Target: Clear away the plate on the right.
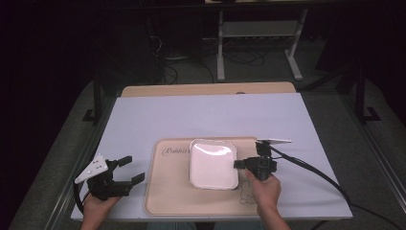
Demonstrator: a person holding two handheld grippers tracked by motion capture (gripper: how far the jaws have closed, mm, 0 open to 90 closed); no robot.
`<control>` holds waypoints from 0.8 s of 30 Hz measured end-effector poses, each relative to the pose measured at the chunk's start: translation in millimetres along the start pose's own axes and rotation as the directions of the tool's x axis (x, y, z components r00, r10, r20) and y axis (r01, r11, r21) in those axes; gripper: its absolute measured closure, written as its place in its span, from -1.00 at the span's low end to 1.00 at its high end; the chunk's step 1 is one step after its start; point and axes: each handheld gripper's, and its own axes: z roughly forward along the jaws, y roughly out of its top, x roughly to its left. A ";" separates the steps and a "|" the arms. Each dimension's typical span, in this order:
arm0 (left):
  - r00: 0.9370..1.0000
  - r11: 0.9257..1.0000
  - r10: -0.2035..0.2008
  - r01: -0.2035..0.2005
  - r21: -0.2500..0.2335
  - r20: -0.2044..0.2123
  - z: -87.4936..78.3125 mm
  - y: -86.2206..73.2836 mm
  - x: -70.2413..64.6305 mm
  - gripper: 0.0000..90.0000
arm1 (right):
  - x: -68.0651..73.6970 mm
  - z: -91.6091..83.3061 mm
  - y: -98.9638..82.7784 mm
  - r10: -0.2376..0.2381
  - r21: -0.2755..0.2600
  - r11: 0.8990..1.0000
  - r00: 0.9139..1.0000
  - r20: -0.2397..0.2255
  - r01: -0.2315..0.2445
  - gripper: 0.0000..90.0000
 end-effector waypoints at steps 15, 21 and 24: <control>1.000 1.000 -0.011 0.011 -0.008 -0.001 -0.8 -0.1 0.7 -0.65 | -2.5 7.1 1.3 0.020 -0.001 1.000 0.999 0.036 -0.020 0.96; 1.000 1.000 -0.012 0.012 -0.009 0.000 -1.1 -0.1 1.3 -0.65 | -2.8 11.7 -0.3 0.032 -0.002 0.999 0.999 0.038 -0.032 0.96; 1.000 1.000 -0.012 0.012 -0.010 -0.002 -1.5 -0.1 1.6 -0.65 | -3.4 12.5 -0.9 0.033 -0.005 0.999 0.998 0.048 -0.033 0.94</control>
